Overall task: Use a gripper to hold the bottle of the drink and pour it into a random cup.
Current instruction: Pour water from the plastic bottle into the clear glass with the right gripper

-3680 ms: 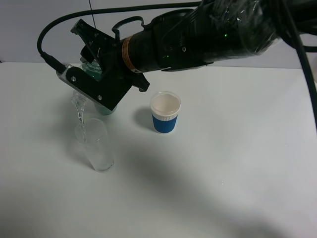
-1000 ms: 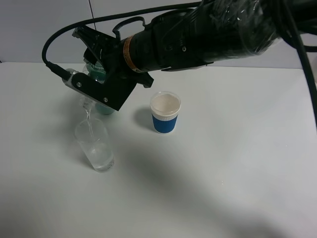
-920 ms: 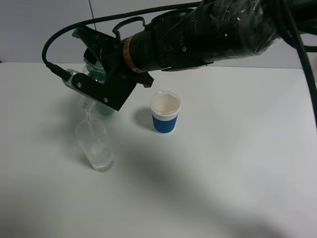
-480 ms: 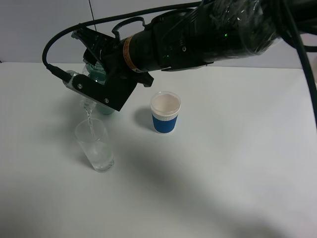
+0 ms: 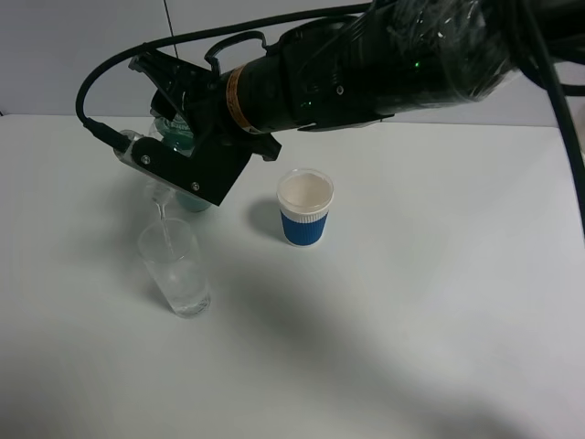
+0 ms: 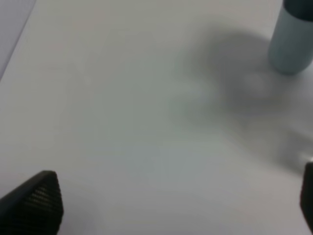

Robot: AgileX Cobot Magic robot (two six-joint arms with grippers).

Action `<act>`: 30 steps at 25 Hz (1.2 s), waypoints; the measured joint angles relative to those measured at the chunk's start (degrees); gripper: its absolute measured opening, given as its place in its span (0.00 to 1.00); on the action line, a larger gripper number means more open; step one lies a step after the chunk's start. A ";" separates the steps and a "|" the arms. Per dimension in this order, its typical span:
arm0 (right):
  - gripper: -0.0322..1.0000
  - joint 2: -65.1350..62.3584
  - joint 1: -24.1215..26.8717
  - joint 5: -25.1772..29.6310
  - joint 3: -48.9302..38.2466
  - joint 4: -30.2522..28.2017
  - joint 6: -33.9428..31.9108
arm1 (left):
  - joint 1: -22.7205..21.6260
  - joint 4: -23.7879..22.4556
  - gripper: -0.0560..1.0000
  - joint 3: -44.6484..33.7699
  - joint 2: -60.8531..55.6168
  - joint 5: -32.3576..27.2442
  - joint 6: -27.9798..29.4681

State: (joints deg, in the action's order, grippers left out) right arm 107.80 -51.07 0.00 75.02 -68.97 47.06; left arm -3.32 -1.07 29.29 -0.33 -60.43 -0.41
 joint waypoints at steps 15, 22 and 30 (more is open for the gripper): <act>0.56 0.00 -0.27 0.00 0.00 0.00 0.00 | 0.00 0.00 0.98 0.00 0.00 0.00 0.00; 0.56 0.00 -1.19 0.34 0.00 0.00 0.00 | 0.00 0.00 0.98 0.00 0.00 0.00 0.00; 0.56 0.00 -1.36 0.54 0.00 0.00 2.87 | 0.00 0.00 0.98 0.00 0.00 0.00 0.00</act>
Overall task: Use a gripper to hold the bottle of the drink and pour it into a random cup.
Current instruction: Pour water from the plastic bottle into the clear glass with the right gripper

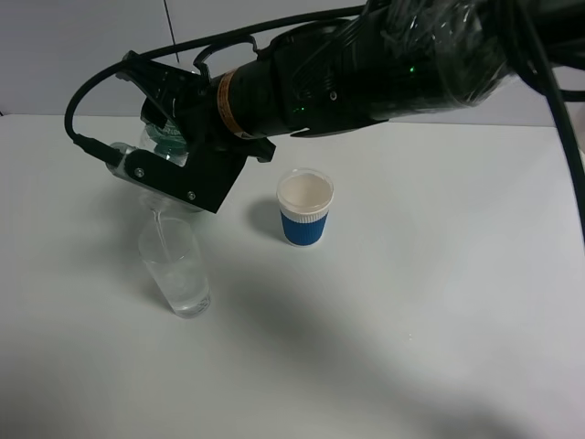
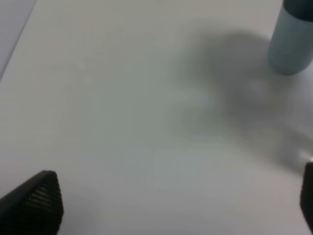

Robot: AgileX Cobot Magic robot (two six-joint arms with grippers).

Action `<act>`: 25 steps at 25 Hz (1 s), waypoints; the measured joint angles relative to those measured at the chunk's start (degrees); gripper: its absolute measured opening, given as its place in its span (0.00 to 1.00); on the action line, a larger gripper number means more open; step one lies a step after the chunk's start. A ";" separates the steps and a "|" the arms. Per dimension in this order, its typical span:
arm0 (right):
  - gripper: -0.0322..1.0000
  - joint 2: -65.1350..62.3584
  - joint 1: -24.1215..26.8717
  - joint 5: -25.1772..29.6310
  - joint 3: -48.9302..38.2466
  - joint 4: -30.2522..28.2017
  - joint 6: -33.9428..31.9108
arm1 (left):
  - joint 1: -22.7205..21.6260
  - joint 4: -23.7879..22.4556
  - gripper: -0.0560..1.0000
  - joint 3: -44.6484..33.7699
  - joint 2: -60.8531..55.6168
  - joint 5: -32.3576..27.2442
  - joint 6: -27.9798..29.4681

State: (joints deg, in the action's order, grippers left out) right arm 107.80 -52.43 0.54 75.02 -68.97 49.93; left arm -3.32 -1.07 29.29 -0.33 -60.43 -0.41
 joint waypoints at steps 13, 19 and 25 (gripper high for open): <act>0.56 0.00 -0.64 0.46 0.00 0.00 2.81 | 0.00 -0.11 0.98 0.00 0.00 0.00 0.00; 0.56 0.00 -0.64 1.12 0.00 0.00 3.86 | 0.00 -0.11 0.98 0.00 0.00 0.00 0.00; 0.56 0.00 -0.64 1.25 0.00 0.00 4.59 | 0.00 -0.06 0.98 0.00 0.00 0.00 0.00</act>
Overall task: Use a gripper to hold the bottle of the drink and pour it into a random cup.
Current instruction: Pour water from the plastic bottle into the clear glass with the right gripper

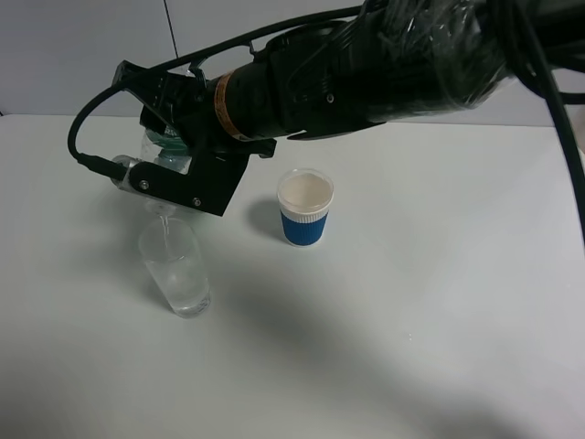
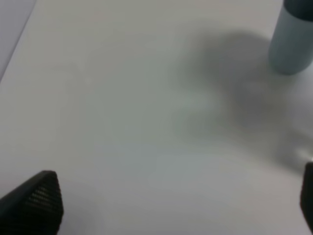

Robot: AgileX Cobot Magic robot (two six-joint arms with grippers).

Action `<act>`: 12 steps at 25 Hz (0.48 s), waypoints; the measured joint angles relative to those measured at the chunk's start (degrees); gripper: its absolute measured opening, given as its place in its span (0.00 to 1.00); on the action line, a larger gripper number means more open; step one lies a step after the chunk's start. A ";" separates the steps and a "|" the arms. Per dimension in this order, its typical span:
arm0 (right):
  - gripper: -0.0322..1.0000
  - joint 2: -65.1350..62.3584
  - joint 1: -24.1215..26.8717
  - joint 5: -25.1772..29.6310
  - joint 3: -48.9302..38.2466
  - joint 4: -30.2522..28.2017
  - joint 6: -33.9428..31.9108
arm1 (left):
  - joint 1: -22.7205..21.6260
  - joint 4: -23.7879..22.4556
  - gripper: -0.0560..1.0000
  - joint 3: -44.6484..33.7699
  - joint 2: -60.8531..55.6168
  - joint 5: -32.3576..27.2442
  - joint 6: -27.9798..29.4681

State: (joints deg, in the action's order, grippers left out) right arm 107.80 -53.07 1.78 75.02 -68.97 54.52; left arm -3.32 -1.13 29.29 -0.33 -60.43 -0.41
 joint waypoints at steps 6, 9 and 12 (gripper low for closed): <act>0.56 0.00 0.00 0.00 0.00 0.00 0.02 | 0.00 0.00 0.98 0.00 0.00 0.00 0.00; 0.56 0.00 0.00 0.00 0.00 0.00 0.02 | 0.00 0.00 0.98 0.00 0.00 0.00 0.00; 0.56 0.00 0.00 0.00 0.00 0.00 0.02 | 0.00 0.00 0.98 0.00 0.00 0.00 0.00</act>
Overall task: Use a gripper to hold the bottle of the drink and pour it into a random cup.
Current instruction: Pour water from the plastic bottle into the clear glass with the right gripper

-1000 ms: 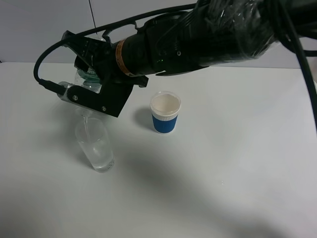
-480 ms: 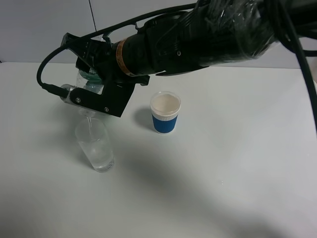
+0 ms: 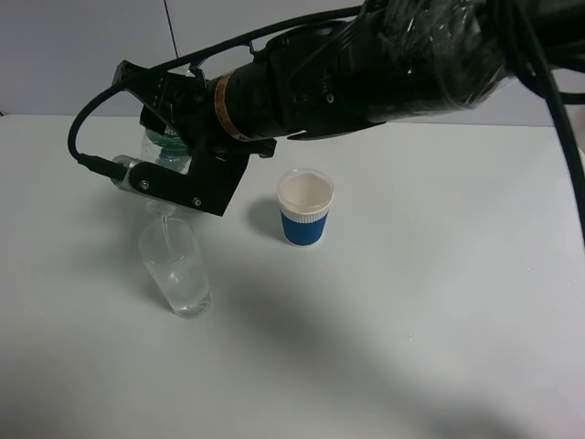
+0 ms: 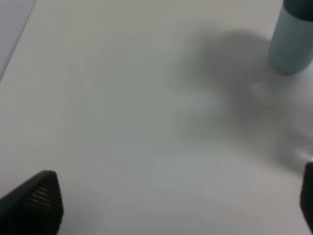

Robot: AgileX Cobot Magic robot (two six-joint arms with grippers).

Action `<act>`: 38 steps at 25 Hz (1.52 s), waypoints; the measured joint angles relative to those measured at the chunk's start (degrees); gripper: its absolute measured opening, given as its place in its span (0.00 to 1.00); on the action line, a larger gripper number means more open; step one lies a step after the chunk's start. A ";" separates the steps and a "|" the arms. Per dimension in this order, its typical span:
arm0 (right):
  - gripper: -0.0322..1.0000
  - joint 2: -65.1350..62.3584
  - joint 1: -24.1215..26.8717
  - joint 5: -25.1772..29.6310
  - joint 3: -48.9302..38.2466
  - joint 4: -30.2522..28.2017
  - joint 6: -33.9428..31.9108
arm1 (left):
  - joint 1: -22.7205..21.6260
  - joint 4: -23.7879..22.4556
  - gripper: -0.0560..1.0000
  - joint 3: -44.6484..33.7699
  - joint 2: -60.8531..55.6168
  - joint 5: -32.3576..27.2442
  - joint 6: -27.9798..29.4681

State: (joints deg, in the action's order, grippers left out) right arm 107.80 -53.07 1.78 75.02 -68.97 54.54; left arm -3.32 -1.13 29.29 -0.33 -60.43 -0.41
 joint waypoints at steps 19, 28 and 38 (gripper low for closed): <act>0.56 0.00 -1.09 0.02 0.00 0.11 2.42 | 0.00 0.00 0.98 0.00 0.00 0.00 0.00; 0.56 -0.38 -1.66 0.08 0.00 0.11 2.42 | 0.00 0.00 0.98 0.00 0.00 0.00 0.00; 0.56 -0.79 -1.66 1.28 0.00 0.06 2.99 | 0.00 0.00 0.98 0.00 0.00 0.00 0.00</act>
State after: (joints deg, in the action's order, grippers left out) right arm 107.00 -54.72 3.06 75.02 -68.91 57.53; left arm -3.32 -1.13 29.29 -0.33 -60.43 -0.41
